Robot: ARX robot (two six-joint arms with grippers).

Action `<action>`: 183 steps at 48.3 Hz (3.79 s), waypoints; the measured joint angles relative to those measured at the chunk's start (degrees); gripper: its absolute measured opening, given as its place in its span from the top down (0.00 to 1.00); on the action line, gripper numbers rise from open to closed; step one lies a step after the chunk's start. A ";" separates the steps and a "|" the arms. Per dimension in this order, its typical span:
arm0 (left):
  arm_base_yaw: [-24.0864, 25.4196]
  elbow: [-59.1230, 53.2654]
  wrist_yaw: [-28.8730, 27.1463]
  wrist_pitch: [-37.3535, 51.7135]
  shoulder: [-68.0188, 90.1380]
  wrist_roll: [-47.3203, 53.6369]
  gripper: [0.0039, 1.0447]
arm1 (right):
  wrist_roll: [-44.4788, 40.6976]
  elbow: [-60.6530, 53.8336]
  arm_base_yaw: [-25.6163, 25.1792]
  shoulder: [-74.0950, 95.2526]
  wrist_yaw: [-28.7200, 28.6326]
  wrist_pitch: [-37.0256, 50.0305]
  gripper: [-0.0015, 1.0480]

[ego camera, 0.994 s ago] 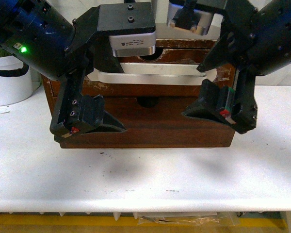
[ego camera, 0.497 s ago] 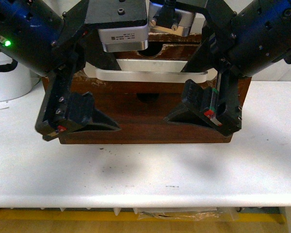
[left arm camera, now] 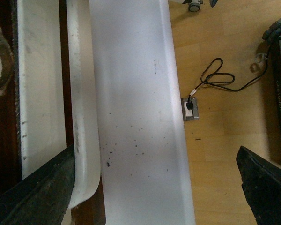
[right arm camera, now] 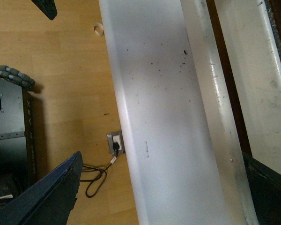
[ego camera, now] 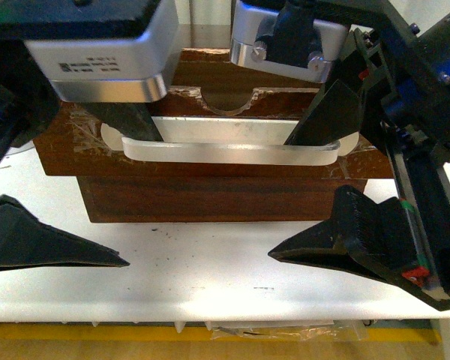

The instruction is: Open drawer

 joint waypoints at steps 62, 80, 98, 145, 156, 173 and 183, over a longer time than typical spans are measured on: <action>15.76 -54.49 -18.27 39.65 -63.45 -82.05 0.06 | 53.35 -53.48 -33.14 -73.07 5.97 31.28 0.09; 14.95 -59.19 -26.97 45.44 -71.17 -83.82 0.28 | 56.72 -56.22 -30.67 -80.61 21.11 28.46 0.28; 14.34 -61.48 -27.82 37.05 -81.99 -81.68 0.92 | 55.82 -59.95 -25.09 -83.78 25.42 28.96 0.91; 14.34 -63.23 -27.89 36.94 -84.59 -81.48 0.66 | 55.54 -63.87 -25.09 -87.32 25.51 29.55 0.69; 14.34 -63.23 -27.89 36.94 -84.59 -81.48 0.33 | 55.54 -63.87 -25.09 -87.32 25.51 29.55 0.38; 14.34 -63.23 -27.89 36.94 -84.59 -81.40 0.06 | 55.58 -63.87 -25.09 -87.32 25.51 29.55 0.09; 14.34 -63.23 -27.89 36.94 -84.59 -81.40 0.06 | 55.58 -63.87 -25.09 -87.32 25.51 29.55 0.09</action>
